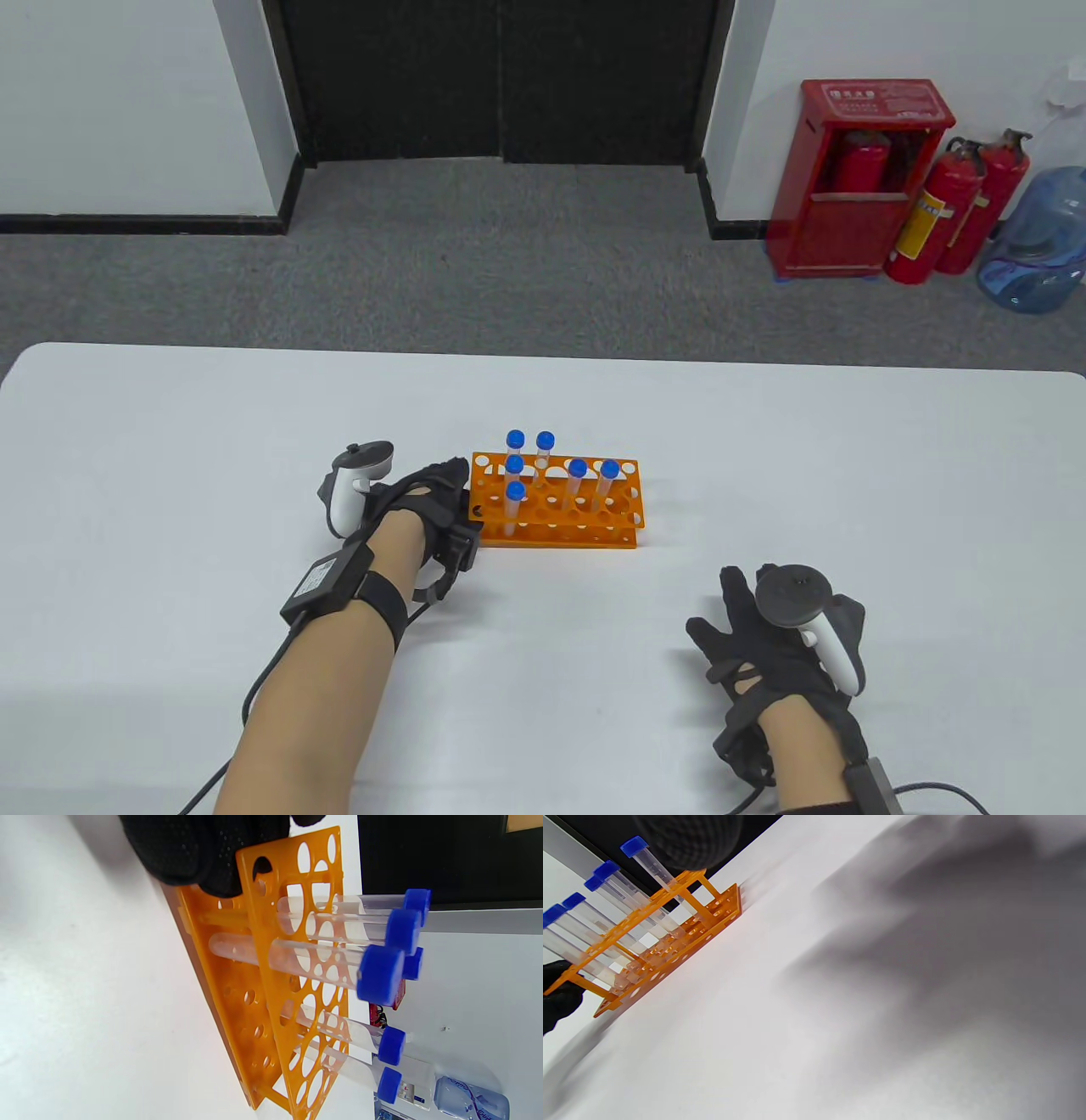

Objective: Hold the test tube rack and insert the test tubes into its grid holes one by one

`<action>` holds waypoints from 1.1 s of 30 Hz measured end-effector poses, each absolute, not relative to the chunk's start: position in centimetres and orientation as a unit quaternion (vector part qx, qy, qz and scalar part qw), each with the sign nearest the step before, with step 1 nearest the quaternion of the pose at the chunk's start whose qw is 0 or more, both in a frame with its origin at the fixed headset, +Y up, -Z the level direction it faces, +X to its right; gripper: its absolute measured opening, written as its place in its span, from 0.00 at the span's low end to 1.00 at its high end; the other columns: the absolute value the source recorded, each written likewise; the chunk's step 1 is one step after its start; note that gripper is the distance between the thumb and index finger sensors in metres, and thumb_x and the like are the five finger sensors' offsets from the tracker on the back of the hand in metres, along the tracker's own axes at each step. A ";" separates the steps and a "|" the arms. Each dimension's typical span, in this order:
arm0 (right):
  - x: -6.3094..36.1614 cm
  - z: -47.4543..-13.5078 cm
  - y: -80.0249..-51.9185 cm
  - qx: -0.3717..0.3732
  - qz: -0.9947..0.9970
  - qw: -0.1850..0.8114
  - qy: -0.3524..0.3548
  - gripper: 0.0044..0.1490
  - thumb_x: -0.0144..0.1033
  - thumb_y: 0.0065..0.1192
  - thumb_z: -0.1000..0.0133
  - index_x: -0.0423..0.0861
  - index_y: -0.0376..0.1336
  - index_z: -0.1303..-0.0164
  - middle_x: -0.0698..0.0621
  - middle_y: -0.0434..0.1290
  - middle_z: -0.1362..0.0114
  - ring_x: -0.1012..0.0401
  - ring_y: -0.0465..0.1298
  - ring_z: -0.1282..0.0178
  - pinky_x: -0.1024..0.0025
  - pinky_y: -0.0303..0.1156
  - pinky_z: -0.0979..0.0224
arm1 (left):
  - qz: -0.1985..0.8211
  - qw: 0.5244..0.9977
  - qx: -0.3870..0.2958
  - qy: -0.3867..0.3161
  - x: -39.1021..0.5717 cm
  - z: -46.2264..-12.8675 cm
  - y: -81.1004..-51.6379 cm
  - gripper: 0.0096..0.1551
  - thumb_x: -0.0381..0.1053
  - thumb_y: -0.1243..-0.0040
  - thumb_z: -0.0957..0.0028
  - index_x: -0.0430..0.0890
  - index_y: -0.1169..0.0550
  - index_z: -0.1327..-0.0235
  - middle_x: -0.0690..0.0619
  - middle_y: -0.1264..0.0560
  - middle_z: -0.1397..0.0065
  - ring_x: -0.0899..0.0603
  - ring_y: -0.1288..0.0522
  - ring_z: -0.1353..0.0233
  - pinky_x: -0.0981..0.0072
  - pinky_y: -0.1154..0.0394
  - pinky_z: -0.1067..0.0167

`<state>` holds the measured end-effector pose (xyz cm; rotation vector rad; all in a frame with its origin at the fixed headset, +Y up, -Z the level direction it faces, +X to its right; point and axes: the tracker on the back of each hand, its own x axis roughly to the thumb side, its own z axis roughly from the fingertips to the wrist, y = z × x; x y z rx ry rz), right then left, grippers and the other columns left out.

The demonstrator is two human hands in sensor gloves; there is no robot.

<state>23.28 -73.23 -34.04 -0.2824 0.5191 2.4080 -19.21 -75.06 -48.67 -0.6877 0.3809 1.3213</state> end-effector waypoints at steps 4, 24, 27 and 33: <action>23.1 -34.1 -73.3 -0.108 0.919 0.320 0.204 0.56 0.60 0.56 0.50 0.60 0.34 0.18 0.47 0.21 0.13 0.46 0.15 0.21 0.36 0.20 0.29 | 0.606 0.711 -0.317 0.163 -19.6 -48.5 -75.7 0.39 0.68 0.57 0.50 0.59 0.45 0.25 0.56 0.38 0.23 0.45 0.24 0.29 0.58 0.22 0.31; 21.8 -33.8 -73.3 -0.088 0.919 0.314 0.220 0.56 0.60 0.56 0.50 0.60 0.34 0.18 0.47 0.22 0.13 0.46 0.16 0.21 0.36 0.20 0.28 | 0.285 0.947 -0.148 -0.029 -24.0 -35.1 -72.6 0.48 0.70 0.50 0.56 0.61 0.52 0.24 0.55 0.57 0.16 0.36 0.57 0.15 0.37 0.46 0.23; 21.6 -33.5 -73.2 -0.083 0.919 0.316 0.223 0.56 0.60 0.56 0.50 0.60 0.34 0.18 0.47 0.22 0.13 0.46 0.16 0.21 0.36 0.20 0.28 | 0.276 0.951 -0.135 -0.037 -23.9 -33.5 -73.3 0.48 0.70 0.50 0.56 0.61 0.51 0.24 0.55 0.57 0.16 0.37 0.58 0.16 0.38 0.46 0.23; 21.6 -33.1 -73.4 -0.071 0.916 0.315 0.237 0.56 0.60 0.56 0.50 0.60 0.34 0.18 0.47 0.22 0.13 0.46 0.16 0.21 0.36 0.20 0.28 | 0.249 0.950 -0.173 -0.081 -23.0 -33.2 -74.3 0.48 0.70 0.49 0.57 0.61 0.51 0.24 0.55 0.59 0.16 0.38 0.60 0.16 0.39 0.46 0.23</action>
